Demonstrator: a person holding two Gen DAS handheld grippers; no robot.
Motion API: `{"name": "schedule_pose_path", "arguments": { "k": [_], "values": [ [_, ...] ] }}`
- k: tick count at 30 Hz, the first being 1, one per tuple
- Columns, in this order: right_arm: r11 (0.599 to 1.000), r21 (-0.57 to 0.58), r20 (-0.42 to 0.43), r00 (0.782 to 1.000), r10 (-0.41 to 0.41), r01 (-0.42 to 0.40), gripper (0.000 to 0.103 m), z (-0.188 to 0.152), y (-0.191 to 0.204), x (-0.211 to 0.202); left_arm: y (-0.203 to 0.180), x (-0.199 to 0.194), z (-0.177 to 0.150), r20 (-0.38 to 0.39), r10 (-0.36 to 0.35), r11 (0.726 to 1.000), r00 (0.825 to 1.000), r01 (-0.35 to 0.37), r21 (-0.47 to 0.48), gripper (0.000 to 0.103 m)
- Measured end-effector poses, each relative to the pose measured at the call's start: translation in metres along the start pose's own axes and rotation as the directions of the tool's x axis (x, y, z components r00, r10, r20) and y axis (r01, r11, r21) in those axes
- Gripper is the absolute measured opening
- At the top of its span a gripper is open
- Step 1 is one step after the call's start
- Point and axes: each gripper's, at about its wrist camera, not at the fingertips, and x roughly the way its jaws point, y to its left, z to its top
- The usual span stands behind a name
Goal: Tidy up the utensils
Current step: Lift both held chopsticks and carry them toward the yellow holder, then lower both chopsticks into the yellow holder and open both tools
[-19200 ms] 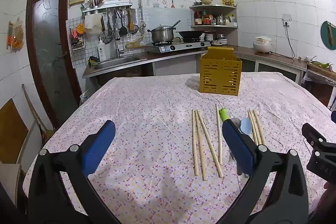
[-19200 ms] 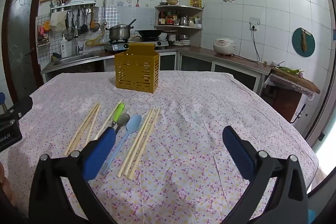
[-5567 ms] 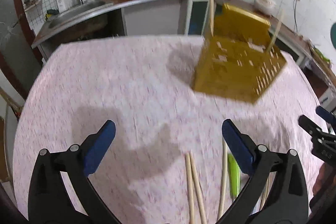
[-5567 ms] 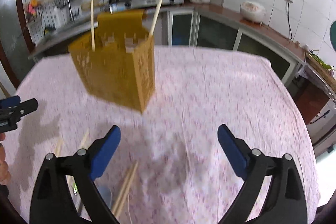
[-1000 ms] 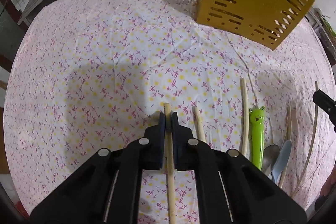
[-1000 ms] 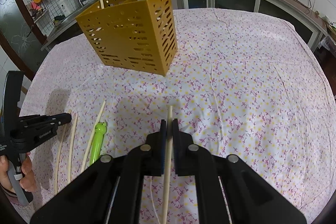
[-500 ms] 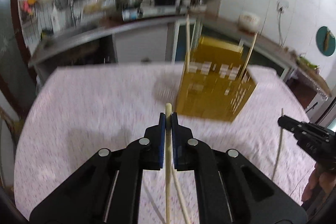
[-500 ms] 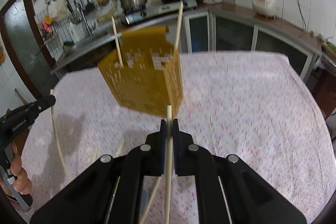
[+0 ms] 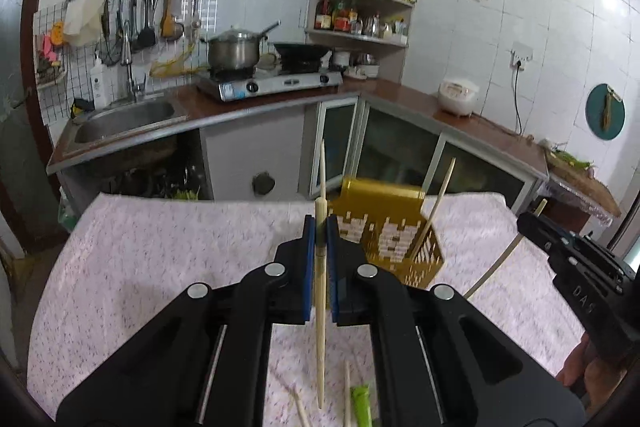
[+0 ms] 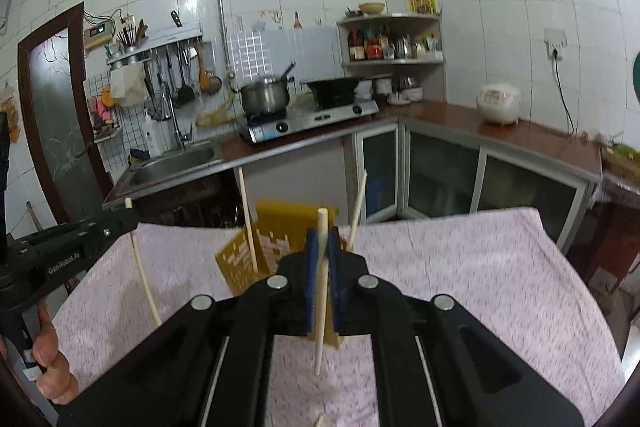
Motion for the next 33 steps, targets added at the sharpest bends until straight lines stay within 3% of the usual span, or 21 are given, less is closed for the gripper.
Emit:
{"name": "schedule_pose_path", "arguments": {
  "k": [14, 17, 33],
  "values": [
    [0.998, -0.030, 0.103, 0.993, -0.052, 0.055, 0.006, 0.088, 0.006, 0.000, -0.031, 0.005, 0.099, 0.187, 0.006, 0.998, 0.982, -0.017, 0.057, 0.004],
    [0.998, -0.028, 0.115, 0.992, -0.060, 0.063, 0.006, 0.094, 0.002, 0.006, -0.035, 0.021, 0.105, 0.208, 0.025, 0.996, 0.978, -0.042, 0.078, 0.004],
    [0.998, -0.030, 0.090, 0.995, -0.048, 0.051, 0.006, 0.089, -0.001, 0.045, -0.018, 0.073, 0.100, 0.242, -0.021, 1.000, 0.970, 0.015, 0.026, 0.004]
  ]
}}
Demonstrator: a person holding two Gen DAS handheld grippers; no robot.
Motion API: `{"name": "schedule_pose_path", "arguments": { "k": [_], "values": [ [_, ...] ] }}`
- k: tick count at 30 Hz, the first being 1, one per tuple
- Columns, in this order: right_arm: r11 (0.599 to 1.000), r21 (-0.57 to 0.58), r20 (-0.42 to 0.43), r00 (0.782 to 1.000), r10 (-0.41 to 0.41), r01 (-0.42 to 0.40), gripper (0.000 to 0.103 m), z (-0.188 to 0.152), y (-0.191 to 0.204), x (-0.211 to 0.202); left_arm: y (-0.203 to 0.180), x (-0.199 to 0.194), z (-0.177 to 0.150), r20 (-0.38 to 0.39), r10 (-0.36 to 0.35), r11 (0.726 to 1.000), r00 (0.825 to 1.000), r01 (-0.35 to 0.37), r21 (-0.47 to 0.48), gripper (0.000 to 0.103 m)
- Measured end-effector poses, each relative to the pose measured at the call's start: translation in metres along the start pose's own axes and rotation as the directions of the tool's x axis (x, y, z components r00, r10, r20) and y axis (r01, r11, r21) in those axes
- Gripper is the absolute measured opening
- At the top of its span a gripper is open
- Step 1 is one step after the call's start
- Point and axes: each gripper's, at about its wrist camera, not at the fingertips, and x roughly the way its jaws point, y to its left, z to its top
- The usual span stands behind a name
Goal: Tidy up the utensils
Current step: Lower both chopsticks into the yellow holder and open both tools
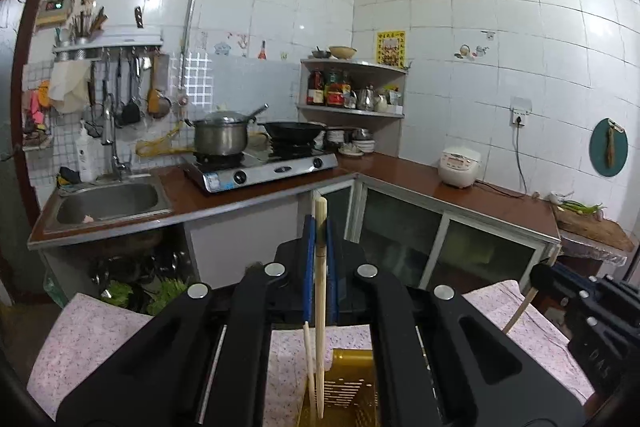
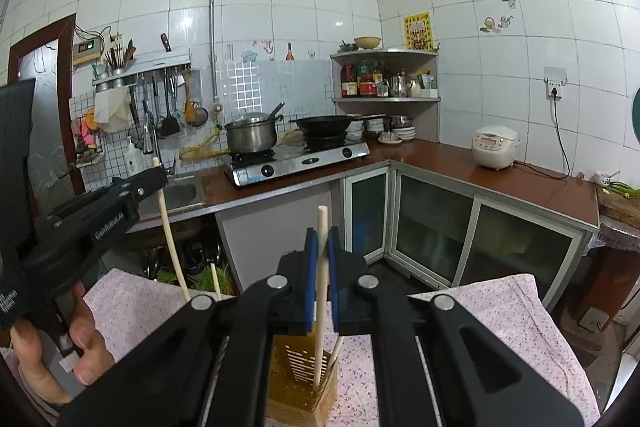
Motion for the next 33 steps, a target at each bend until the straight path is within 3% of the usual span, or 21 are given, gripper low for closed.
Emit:
{"name": "schedule_pose_path", "arguments": {
  "k": [7, 23, 33],
  "values": [
    [1.000, -0.009, -0.006, 1.000, 0.009, -0.009, 0.006, -0.010, 0.003, 0.008, 0.005, 0.013, -0.017, -0.026, -0.011, 1.000, 1.000, 0.011, 0.011, 0.004],
    [1.000, 0.010, -0.103, 0.995, 0.018, -0.017, 0.006, -0.079, -0.006, 0.052, 0.018, 0.040, -0.090, -0.131, -0.021, 0.998, 0.991, 0.028, 0.052, 0.004],
    [0.999, 0.033, -0.063, 0.998, 0.000, 0.002, 0.006, -0.107, -0.002, 0.052, 0.020, 0.038, -0.113, -0.135, -0.053, 0.997, 0.989, 0.060, 0.048, 0.005]
  ]
}}
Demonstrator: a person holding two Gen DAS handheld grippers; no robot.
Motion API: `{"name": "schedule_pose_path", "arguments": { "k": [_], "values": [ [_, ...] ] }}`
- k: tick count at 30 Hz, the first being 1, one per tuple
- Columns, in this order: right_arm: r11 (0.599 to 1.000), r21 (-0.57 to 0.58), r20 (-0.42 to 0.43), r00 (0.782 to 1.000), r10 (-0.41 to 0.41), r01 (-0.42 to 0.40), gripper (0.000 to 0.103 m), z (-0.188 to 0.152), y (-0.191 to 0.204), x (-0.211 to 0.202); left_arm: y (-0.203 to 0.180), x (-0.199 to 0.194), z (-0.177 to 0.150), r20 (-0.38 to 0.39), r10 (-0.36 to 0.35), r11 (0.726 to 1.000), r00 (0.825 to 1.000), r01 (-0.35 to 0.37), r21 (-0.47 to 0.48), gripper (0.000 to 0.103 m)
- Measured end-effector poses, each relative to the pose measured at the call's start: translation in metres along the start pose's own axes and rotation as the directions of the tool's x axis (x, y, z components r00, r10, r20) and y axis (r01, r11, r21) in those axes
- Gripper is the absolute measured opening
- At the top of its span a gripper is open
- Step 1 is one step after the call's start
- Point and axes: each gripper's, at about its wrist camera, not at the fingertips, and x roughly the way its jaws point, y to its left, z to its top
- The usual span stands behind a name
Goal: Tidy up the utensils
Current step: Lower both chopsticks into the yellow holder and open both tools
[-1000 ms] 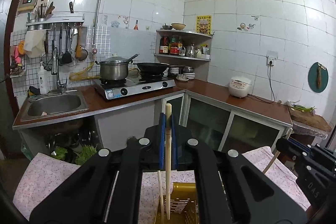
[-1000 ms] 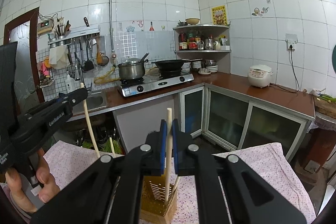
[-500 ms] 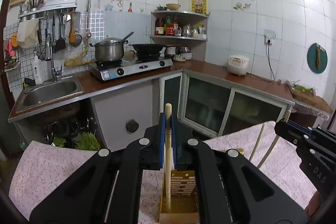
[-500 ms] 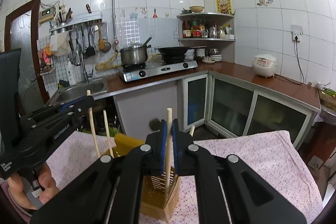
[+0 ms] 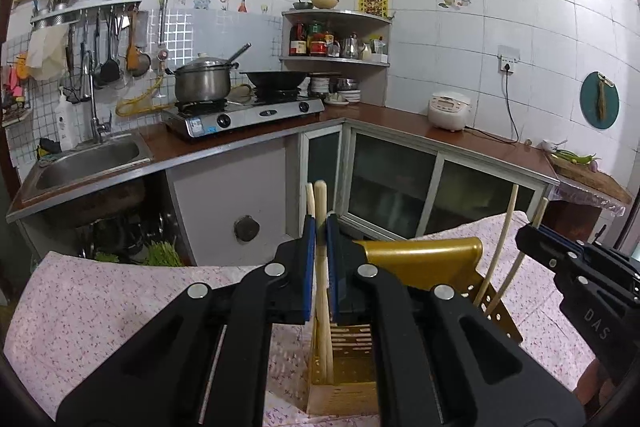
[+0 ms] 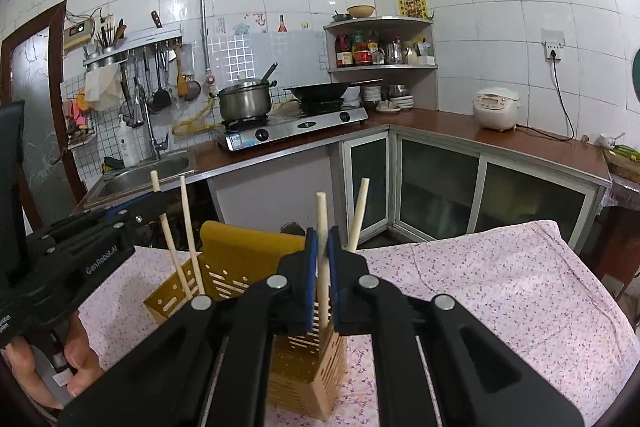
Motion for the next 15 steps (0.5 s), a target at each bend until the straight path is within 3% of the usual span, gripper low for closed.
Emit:
{"name": "schedule_pose_path", "arguments": {
  "k": [10, 15],
  "values": [
    [1.000, 0.011, -0.049, 0.998, 0.030, -0.029, 0.007, -0.001, -0.003, 0.013, 0.003, -0.003, -0.004, -0.014, 0.002, 1.000, 1.000, -0.002, -0.013, 0.005],
    [1.000, 0.021, -0.072, 0.997, 0.015, -0.013, 0.007, -0.002, -0.010, 0.017, -0.001, -0.015, -0.005, -0.018, 0.043, 0.999, 0.999, -0.043, 0.008, 0.005]
  ]
}}
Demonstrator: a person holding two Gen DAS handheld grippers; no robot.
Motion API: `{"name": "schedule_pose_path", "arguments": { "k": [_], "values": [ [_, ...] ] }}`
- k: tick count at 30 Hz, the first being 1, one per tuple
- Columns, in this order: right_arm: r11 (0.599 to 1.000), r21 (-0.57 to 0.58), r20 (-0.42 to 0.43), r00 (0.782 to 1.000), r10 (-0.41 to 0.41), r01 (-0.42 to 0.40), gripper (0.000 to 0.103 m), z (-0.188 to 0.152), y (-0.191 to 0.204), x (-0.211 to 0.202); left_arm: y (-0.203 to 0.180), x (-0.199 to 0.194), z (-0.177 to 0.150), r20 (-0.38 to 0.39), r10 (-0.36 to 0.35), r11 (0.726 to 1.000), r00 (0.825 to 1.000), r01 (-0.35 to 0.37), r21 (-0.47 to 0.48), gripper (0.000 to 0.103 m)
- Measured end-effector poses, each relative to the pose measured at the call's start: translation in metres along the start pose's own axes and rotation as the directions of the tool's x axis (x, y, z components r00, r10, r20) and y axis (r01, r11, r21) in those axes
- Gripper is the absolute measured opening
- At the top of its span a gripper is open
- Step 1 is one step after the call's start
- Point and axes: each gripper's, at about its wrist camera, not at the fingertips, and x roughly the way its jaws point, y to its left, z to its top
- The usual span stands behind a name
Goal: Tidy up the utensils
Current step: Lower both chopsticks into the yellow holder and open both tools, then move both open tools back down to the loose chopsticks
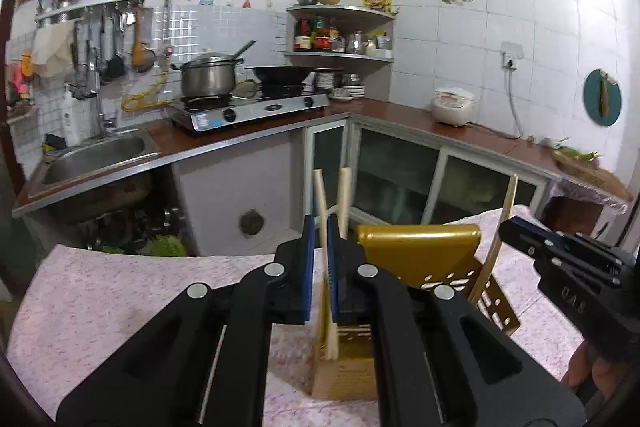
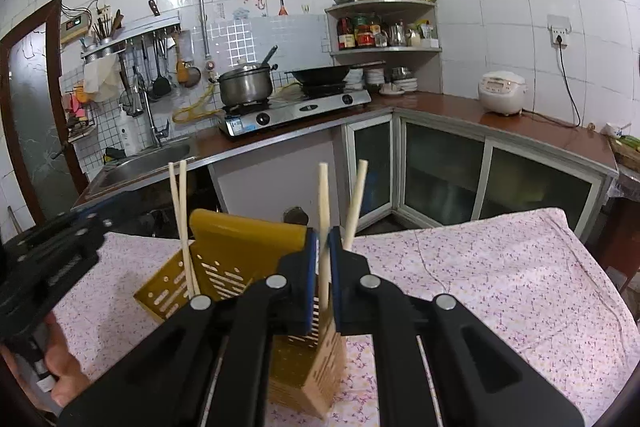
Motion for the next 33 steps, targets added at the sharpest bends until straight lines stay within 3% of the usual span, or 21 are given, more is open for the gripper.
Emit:
{"name": "schedule_pose_path", "arguments": {
  "k": [1, 3, 4, 5, 6, 11, 16, 20, 24, 27, 33],
  "values": [
    [1.000, 0.009, -0.014, 1.000, 0.007, -0.007, 0.008, 0.000, -0.003, 0.001, 0.001, -0.002, -0.001, -0.004, 0.003, 1.000, 1.000, -0.003, -0.002, 0.005],
    [1.000, 0.021, -0.018, 1.000, 0.005, -0.005, 0.024, 0.000, -0.006, 0.000, 0.004, -0.010, -0.004, -0.018, 0.019, 1.000, 1.000, -0.019, -0.008, 0.013],
    [1.000, 0.020, -0.011, 1.000, 0.004, -0.004, 0.051, 0.001, -0.007, -0.004, 0.005, -0.015, -0.006, -0.018, 0.028, 1.000, 0.999, -0.028, -0.009, 0.026],
    [1.000, 0.020, 0.003, 1.000, 0.005, -0.005, 0.063, 0.002, -0.008, -0.010, 0.007, -0.021, -0.008, -0.017, 0.036, 0.999, 0.999, -0.036, -0.012, 0.033],
    [1.000, 0.017, 0.016, 1.000, 0.004, -0.005, 0.063, 0.002, -0.007, -0.015, 0.008, -0.025, -0.010, -0.017, 0.048, 0.999, 0.999, -0.048, -0.012, 0.048],
    [0.998, -0.046, 0.009, 0.999, -0.031, 0.032, 0.073, -0.003, -0.003, -0.045, 0.016, -0.049, -0.023, -0.065, 0.097, 0.995, 0.993, -0.098, -0.018, 0.062],
    [0.995, -0.059, -0.023, 0.996, -0.082, 0.080, 0.086, -0.024, -0.008, -0.071, 0.024, -0.080, -0.039, -0.076, 0.125, 0.990, 0.989, -0.129, -0.047, 0.093],
    [0.989, -0.103, -0.099, 0.988, -0.119, 0.108, 0.092, -0.051, -0.006, -0.087, 0.024, -0.103, -0.058, -0.116, 0.142, 0.988, 0.983, -0.149, -0.049, 0.098],
    [0.987, -0.118, -0.149, 0.980, -0.129, 0.112, 0.098, -0.070, -0.006, -0.100, 0.029, -0.114, -0.078, -0.193, 0.106, 0.988, 0.975, -0.125, -0.088, 0.098],
    [0.980, -0.139, -0.224, 0.960, -0.170, 0.141, 0.099, -0.085, -0.006, -0.099, 0.032, -0.118, -0.099, -0.241, 0.092, 0.984, 0.966, -0.126, -0.128, 0.098],
    [0.978, -0.142, -0.361, 0.912, -0.196, 0.154, 0.099, -0.113, -0.011, -0.088, 0.029, -0.105, -0.134, -0.390, 0.068, 0.989, 0.918, -0.113, -0.095, 0.098]
  ]
}}
